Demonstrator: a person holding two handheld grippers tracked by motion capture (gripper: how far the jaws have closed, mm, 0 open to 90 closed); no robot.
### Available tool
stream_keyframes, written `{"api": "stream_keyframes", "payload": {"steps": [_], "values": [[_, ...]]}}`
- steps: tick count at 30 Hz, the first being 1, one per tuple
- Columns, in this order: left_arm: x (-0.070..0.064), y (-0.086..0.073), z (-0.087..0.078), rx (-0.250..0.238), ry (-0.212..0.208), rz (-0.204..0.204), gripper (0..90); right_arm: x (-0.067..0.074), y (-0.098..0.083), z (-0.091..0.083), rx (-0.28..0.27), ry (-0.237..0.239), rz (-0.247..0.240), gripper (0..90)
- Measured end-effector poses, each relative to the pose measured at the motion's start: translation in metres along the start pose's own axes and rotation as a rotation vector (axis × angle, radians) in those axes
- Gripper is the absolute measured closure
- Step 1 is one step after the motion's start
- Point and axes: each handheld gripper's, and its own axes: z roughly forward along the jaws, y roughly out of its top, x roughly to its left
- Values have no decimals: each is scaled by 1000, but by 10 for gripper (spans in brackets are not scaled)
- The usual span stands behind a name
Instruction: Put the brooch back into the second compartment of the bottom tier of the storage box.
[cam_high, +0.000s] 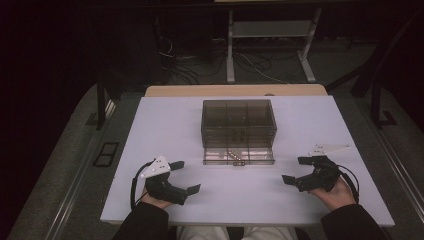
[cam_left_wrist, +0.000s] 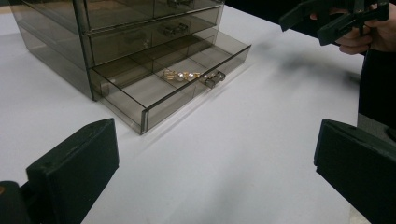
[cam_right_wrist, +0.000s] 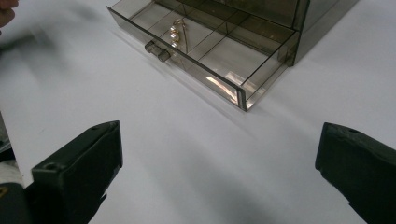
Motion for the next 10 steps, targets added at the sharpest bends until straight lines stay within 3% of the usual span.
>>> {"api": "stream_keyframes", "payload": {"steps": [10], "values": [[1, 1, -1, 4, 0, 2, 0, -1, -13, -2, -27, -3, -5, 4]]}}
